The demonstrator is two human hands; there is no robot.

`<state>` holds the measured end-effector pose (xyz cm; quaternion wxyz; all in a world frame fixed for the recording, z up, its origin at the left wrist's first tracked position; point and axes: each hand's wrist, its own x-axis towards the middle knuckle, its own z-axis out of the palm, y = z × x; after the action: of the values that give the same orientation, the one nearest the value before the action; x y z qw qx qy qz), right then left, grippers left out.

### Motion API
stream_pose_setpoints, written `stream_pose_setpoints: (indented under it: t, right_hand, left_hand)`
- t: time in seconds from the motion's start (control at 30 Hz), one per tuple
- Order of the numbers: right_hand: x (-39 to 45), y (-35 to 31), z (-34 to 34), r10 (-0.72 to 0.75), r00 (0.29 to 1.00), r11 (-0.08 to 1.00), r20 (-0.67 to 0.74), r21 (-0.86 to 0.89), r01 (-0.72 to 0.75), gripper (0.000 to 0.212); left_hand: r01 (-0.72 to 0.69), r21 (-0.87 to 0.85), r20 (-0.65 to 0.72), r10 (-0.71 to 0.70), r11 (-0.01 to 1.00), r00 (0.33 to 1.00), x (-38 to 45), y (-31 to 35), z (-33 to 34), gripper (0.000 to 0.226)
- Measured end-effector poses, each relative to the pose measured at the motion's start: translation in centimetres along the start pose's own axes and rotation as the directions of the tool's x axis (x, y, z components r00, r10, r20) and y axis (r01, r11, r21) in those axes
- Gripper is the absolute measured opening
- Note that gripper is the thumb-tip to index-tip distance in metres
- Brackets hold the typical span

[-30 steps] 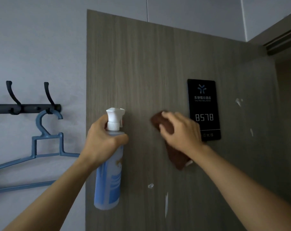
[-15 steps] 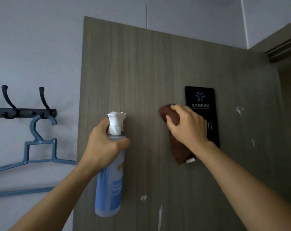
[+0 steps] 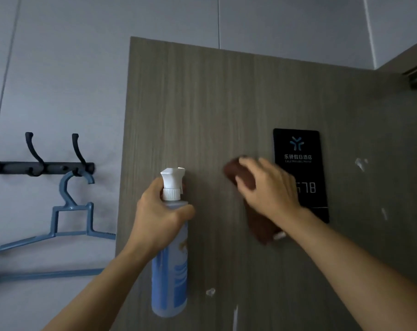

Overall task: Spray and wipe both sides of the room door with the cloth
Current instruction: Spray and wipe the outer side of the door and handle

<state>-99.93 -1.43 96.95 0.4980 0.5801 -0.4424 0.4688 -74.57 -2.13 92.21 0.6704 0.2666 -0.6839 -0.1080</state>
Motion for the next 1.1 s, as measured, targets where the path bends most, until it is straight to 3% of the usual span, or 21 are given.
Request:
stream_pose_setpoints:
  t: [0.1,0.2,0.3,0.37,0.43,0.63,0.8,0.93,1.03,1.1]
  right_hand:
    - [5.1,0.4,0.1,0.119,0.993,0.993,-0.024,0.018,-0.118,0.038]
    - [4.2,-0.9,0.3,0.118,0.992,0.993,-0.04,-0.001,-0.118,0.039]
    - [-3.4,-2.3,0.6,-0.12,0.992,0.992,0.027,0.041,0.119,0.045]
    - [-7.5,-2.1,0.5,-0.291,0.952,0.955,0.096,0.082,0.284,0.047]
    - [-7.2,-1.5,0.3,-0.331,0.936,0.943,0.122,0.087,0.323,0.047]
    - [6.7,-1.3,0.5,0.019,0.999,0.995,-0.047,0.095,-0.014,0.037]
    - [10.5,-2.6,1.0,0.015,0.999,0.994,-0.046,0.111,-0.01,0.037]
    - [2.6,-3.8,1.8,-0.269,0.962,0.952,-0.047,0.139,0.273,0.046]
    - [-4.2,-3.2,2.0,-0.533,0.846,0.842,0.004,0.103,0.529,0.051]
    - [-5.2,-1.9,2.2,-0.62,0.784,0.784,0.039,0.065,0.617,0.051]
  left_hand:
    - [0.004,-0.008,-0.008,-0.004,1.0,1.0,-0.2,0.4,0.3,0.037]
    - [0.012,0.002,-0.002,-0.012,1.0,1.0,-0.3,0.6,0.2,0.041]
    - [0.013,0.013,-0.003,-0.013,1.0,1.0,-0.3,0.6,0.1,0.043]
    - [0.007,0.017,0.0,-0.007,1.0,1.0,-0.4,0.8,0.2,0.042]
    - [0.003,0.025,-0.004,-0.003,1.0,1.0,-0.4,1.0,0.3,0.042]
    - [0.015,0.002,-0.037,-0.015,1.0,0.999,-1.3,0.8,0.7,0.04]
    - [0.0,-0.047,-0.028,-0.001,0.999,1.0,-1.8,0.4,0.3,0.04]
    - [0.012,-0.114,-0.066,-0.019,0.993,0.998,-1.6,0.1,-1.1,0.048]
    - [0.01,-0.092,-0.046,-0.014,0.996,0.999,-2.1,-0.3,-2.2,0.043]
    - [0.023,-0.067,0.011,-0.022,0.997,1.0,-2.9,-0.6,-2.4,0.038]
